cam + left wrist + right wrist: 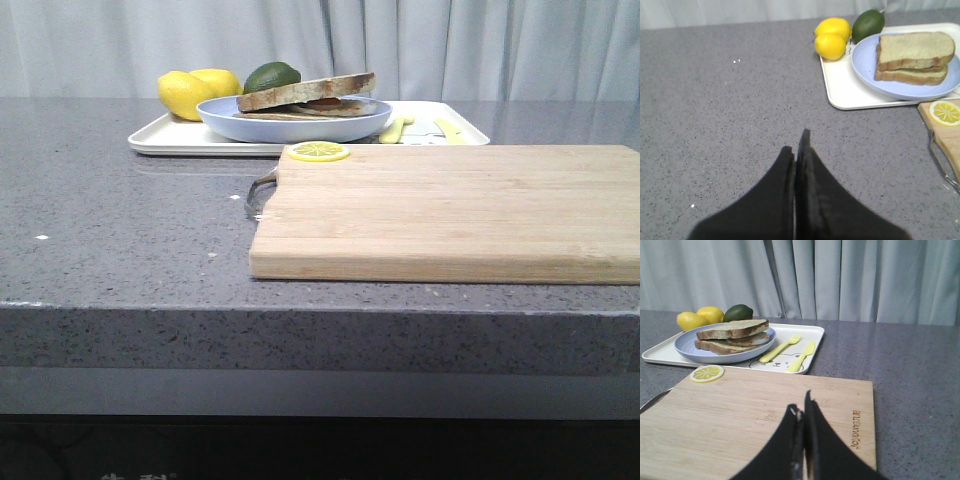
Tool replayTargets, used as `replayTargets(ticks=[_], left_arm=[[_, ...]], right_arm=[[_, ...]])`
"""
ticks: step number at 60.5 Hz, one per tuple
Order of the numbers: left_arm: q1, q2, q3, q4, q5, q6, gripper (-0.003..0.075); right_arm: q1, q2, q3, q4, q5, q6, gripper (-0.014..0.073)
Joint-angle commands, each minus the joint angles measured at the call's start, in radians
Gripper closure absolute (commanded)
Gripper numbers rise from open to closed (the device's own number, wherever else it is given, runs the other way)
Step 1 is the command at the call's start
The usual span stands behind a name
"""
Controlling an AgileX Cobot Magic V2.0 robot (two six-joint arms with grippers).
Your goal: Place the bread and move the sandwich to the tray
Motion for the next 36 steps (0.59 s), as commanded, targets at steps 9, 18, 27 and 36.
replayTargets(ticks=[9, 18, 27, 36], left_arm=[[0.002, -0.228, 0.126, -0.040, -0.190, -0.009, 0.0741], [0.002, -0.363, 0.206, -0.044, -0.263, -0.009, 0.0741], [0.002, -0.465, 0.267, -0.071, -0.235, -0.009, 0.0741], [0.002, -0.497, 0.316, -0.071, -0.235, -0.009, 0.0741]], right_arm=[[0.000, 0.009, -0.027, 0.010, -0.074, -0.002, 0.0645], [0.000, 0.009, -0.027, 0.010, -0.074, -0.002, 0.0645], [0.000, 0.009, -0.027, 0.010, -0.074, -0.002, 0.0645], [0.000, 0.009, -0.027, 0.010, -0.074, -0.002, 0.0645]])
